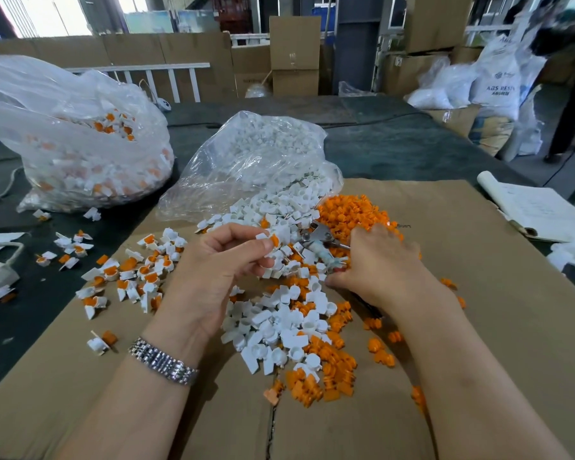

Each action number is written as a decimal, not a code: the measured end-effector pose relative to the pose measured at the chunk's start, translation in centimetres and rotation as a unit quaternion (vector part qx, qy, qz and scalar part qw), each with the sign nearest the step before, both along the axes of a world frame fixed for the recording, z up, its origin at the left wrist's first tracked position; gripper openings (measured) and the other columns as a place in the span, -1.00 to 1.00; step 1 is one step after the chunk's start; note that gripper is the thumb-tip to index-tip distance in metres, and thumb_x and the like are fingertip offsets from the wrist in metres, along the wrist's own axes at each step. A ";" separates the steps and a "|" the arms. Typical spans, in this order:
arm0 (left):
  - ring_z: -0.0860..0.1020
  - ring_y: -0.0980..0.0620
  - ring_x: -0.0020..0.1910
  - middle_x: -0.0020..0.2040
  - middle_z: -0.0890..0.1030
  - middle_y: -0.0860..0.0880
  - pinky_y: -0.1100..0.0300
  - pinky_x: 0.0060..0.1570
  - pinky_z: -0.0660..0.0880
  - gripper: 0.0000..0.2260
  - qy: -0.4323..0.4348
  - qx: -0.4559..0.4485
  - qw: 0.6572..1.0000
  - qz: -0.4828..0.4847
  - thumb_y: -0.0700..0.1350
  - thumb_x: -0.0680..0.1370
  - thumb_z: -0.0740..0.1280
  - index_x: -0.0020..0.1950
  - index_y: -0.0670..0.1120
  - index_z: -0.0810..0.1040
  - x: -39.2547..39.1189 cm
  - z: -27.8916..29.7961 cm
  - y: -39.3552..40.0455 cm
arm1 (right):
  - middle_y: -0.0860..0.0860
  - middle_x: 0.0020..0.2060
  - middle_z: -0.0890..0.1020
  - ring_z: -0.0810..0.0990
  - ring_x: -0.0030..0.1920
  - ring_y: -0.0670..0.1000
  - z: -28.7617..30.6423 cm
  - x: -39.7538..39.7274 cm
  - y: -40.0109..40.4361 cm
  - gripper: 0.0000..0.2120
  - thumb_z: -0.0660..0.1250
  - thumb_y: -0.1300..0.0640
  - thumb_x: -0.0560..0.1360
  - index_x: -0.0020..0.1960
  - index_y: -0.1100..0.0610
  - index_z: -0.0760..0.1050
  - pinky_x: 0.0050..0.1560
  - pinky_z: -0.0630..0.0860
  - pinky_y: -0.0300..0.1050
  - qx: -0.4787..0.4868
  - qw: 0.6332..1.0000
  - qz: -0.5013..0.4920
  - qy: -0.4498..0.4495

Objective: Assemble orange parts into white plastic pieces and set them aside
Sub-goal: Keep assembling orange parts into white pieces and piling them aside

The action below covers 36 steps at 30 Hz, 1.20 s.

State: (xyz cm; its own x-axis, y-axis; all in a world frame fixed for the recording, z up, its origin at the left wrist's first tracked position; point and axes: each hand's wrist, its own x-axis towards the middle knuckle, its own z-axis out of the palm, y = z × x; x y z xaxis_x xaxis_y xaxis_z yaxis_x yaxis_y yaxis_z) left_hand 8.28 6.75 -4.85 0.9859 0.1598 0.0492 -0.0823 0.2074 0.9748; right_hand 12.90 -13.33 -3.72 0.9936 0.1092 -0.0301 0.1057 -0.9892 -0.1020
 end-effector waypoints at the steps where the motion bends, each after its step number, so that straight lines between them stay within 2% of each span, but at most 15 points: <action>1: 0.67 0.00 -0.25 -0.19 0.71 -0.12 0.28 -0.22 0.60 -0.77 0.000 -0.002 1.000 -0.001 -0.09 0.23 0.59 -0.14 -0.09 0.75 0.0 0.0 0.0 | 0.13 0.22 0.46 0.44 0.27 0.19 -0.2 0.0 0.0 -0.35 0.41 -0.32 0.42 0.27 0.13 0.39 0.30 0.38 0.28 -0.008 1.000 -0.006 0.010; 6: 0.67 -0.01 -0.25 -0.17 0.71 -0.14 0.27 -0.26 0.59 -0.73 -0.004 -0.013 1.000 0.012 -0.10 0.23 0.59 -0.11 -0.13 0.74 0.0 0.0 0.0 | 0.12 0.10 0.49 0.48 0.16 0.18 -0.2 0.0 0.5 -0.59 0.34 -0.21 0.51 0.06 0.13 0.41 0.25 0.40 0.27 0.017 1.000 -0.005 -0.023; 8: 0.68 -0.01 -0.24 -0.15 0.71 -0.14 0.27 -0.27 0.59 -0.70 0.000 -0.023 0.999 0.025 -0.11 0.23 0.59 -0.08 -0.16 0.73 0.0 0.0 0.1 | 0.13 0.04 0.50 0.50 0.06 0.17 -0.2 0.0 0.5 -0.65 0.28 -0.17 0.55 -0.04 0.12 0.37 0.05 0.48 0.11 0.066 0.997 -0.003 -0.026; 10: 0.69 -0.01 -0.22 -0.14 0.72 -0.13 0.29 -0.28 0.59 -0.72 0.001 -0.035 0.999 0.034 -0.11 0.25 0.58 -0.09 -0.15 0.73 0.0 0.1 0.1 | 0.11 -0.08 0.52 0.48 -0.13 0.09 0.0 0.1 0.3 -0.68 0.23 -0.13 0.58 -0.10 0.14 0.39 -0.27 0.35 -0.07 0.130 0.991 0.003 -0.033; 12: 0.70 -0.01 -0.20 -0.13 0.72 -0.10 0.30 -0.29 0.58 -0.77 0.000 -0.057 0.998 0.037 -0.12 0.26 0.58 -0.11 -0.11 0.74 0.0 0.2 0.2 | 0.09 -0.21 0.54 0.46 -0.28 0.03 0.8 -0.1 0.1 -0.70 0.22 -0.08 0.60 -0.11 0.15 0.46 -0.38 0.27 -0.10 0.207 0.978 0.018 -0.035; 14: 0.71 0.00 -0.19 -0.12 0.73 -0.09 0.30 -0.30 0.57 -0.81 -0.003 -0.078 0.996 0.037 -0.14 0.29 0.57 -0.12 -0.10 0.74 0.0 0.3 0.2 | 0.06 -0.29 0.57 0.48 -0.34 -0.01 2.1 -0.3 -0.1 -0.74 0.22 -0.03 0.63 -0.07 0.14 0.52 -0.36 0.37 -0.11 0.279 0.959 0.048 0.000; 17: 0.71 0.01 -0.18 -0.12 0.72 -0.08 0.31 -0.31 0.56 -0.81 -0.009 -0.093 0.995 0.035 -0.16 0.33 0.56 -0.08 -0.11 0.72 -0.1 0.4 0.3 | 0.05 -0.27 0.66 0.63 -0.29 0.00 3.4 -1.5 -0.3 -0.75 0.22 0.03 0.65 -0.04 0.15 0.58 -0.17 0.59 -0.04 0.371 0.912 0.093 0.150; 20: 0.70 0.02 -0.18 -0.11 0.72 -0.08 0.32 -0.32 0.55 -0.81 -0.016 -0.097 0.995 0.031 -0.19 0.37 0.55 -0.04 -0.13 0.70 -0.2 0.4 0.3 | 0.12 -0.17 0.70 0.68 -0.15 0.12 3.5 -2.4 -0.3 -0.73 0.22 0.05 0.65 -0.05 0.19 0.58 -0.05 0.62 0.04 0.343 0.913 0.132 0.179; 22: 0.70 0.02 -0.17 -0.12 0.72 -0.08 0.31 -0.31 0.54 -0.82 -0.020 -0.093 0.995 0.032 -0.19 0.37 0.55 -0.04 -0.13 0.69 -0.2 0.5 0.3 | 0.09 -0.12 0.71 0.67 -0.06 0.10 3.6 -2.7 -0.3 -0.74 0.22 0.04 0.65 -0.04 0.15 0.61 -0.08 0.59 -0.05 0.350 0.911 0.136 0.169; 25: 0.69 0.02 -0.18 -0.13 0.72 -0.07 0.31 -0.32 0.54 -0.83 -0.026 -0.091 0.995 0.034 -0.18 0.37 0.55 -0.07 -0.11 0.70 -0.2 0.5 0.2 | -0.02 -0.15 0.72 0.65 -0.12 -0.02 4.0 -3.1 -0.1 -0.72 0.21 0.00 0.66 -0.06 0.08 0.63 -0.07 0.52 -0.11 0.323 0.919 0.157 0.161; 29: 0.70 0.01 -0.18 -0.13 0.72 -0.08 0.31 -0.31 0.54 -0.77 -0.033 -0.076 0.995 0.047 -0.17 0.38 0.54 0.00 -0.17 0.68 -0.2 0.5 0.1 | 0.04 -0.11 0.71 0.61 -0.17 0.05 4.3 -3.4 0.5 -0.67 0.18 -0.04 0.66 -0.03 0.12 0.63 -0.09 0.54 -0.02 0.273 0.932 0.182 0.155; 31: 0.70 0.01 -0.17 -0.12 0.72 -0.09 0.30 -0.31 0.54 -0.72 -0.040 -0.066 0.996 0.051 -0.15 0.37 0.55 0.03 -0.20 0.67 -0.2 0.4 0.0 | 0.05 -0.12 0.69 0.54 -0.26 -0.04 4.3 -3.4 0.6 -0.68 0.17 -0.03 0.67 0.00 0.15 0.61 -0.19 0.50 -0.12 0.267 0.933 0.185 0.156; 33: 0.70 0.00 -0.16 -0.10 0.73 -0.10 0.29 -0.31 0.54 -0.71 -0.045 -0.052 0.996 0.054 -0.13 0.37 0.55 0.04 -0.20 0.68 -0.2 0.4 0.0 | 0.03 -0.23 0.61 0.46 -0.33 -0.10 4.4 -3.5 0.8 -0.67 0.16 -0.02 0.67 0.01 0.18 0.59 -0.30 0.40 -0.21 0.256 0.935 0.188 0.157; 35: 0.71 -0.01 -0.16 -0.09 0.73 -0.11 0.29 -0.32 0.54 -0.73 -0.044 -0.047 0.996 0.057 -0.14 0.38 0.55 0.03 -0.20 0.67 -0.1 0.2 0.1 | 0.11 -0.22 0.61 0.47 -0.33 -0.03 4.4 -3.6 0.9 -0.66 0.16 -0.02 0.68 0.01 0.21 0.56 -0.32 0.42 -0.22 0.249 0.936 0.195 0.155; 36: 0.71 -0.01 -0.17 -0.09 0.73 -0.11 0.29 -0.32 0.53 -0.74 -0.042 -0.046 0.996 0.057 -0.16 0.40 0.54 0.04 -0.21 0.67 -0.1 0.1 0.1 | 0.16 -0.16 0.64 0.53 -0.28 0.05 4.4 -3.7 1.0 -0.66 0.15 -0.03 0.68 0.02 0.22 0.53 -0.26 0.48 -0.18 0.253 0.934 0.198 0.155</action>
State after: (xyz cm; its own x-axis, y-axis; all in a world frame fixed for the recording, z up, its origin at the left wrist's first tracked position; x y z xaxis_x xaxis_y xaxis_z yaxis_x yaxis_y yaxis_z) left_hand 8.16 6.86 -4.73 0.9539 0.2789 0.1105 -0.1911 0.2809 0.9405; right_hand 9.24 -12.36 0.66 0.8245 0.5443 -0.1544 0.3409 -0.6957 -0.6323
